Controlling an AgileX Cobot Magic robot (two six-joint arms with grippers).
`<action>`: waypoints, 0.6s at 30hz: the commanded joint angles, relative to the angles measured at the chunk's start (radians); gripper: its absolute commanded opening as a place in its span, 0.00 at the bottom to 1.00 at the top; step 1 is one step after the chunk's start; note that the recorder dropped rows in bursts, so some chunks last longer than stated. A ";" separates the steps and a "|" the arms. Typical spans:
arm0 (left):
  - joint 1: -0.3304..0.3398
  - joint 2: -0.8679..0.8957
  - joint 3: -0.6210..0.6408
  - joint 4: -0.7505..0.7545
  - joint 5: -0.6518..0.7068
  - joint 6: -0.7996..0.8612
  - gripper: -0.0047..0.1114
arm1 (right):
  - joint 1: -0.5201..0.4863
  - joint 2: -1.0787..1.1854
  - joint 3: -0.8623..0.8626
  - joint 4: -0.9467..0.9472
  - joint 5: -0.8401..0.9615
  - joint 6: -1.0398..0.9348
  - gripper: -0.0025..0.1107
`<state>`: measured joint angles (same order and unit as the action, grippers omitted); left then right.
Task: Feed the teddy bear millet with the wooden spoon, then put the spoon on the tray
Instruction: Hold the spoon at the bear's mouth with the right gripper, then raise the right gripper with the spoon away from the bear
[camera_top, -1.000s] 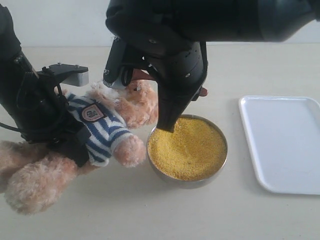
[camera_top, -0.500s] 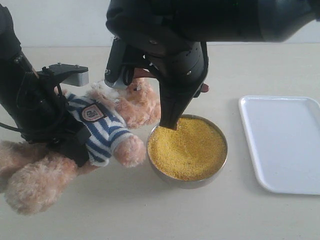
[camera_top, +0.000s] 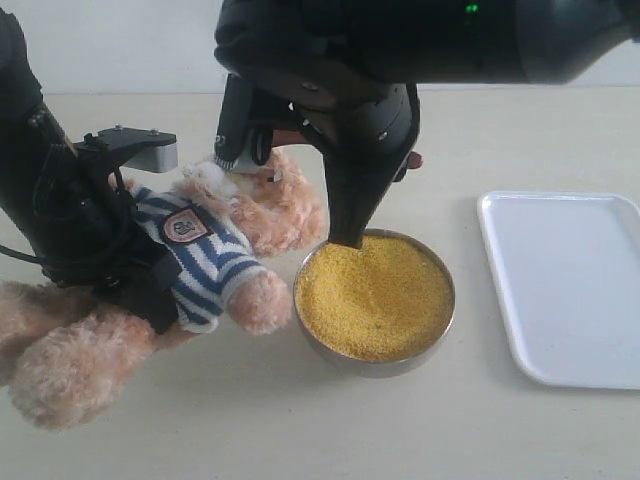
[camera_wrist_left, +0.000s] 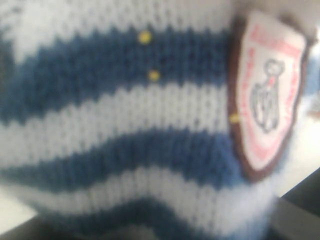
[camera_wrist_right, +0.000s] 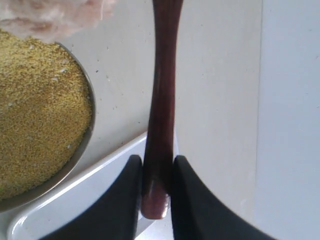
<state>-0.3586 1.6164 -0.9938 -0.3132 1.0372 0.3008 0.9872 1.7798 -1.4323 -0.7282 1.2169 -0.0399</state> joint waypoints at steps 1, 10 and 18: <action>-0.003 -0.003 -0.007 -0.013 0.002 0.009 0.07 | 0.002 -0.003 -0.006 -0.018 0.004 -0.015 0.02; -0.001 -0.003 -0.021 -0.013 0.002 0.013 0.07 | 0.002 -0.003 -0.006 -0.059 0.004 -0.042 0.02; -0.001 -0.003 -0.109 -0.013 0.064 0.006 0.07 | 0.048 -0.001 -0.006 -0.126 0.004 -0.042 0.02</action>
<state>-0.3586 1.6180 -1.0789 -0.3132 1.0715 0.3048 1.0269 1.7798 -1.4323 -0.8186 1.2169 -0.0818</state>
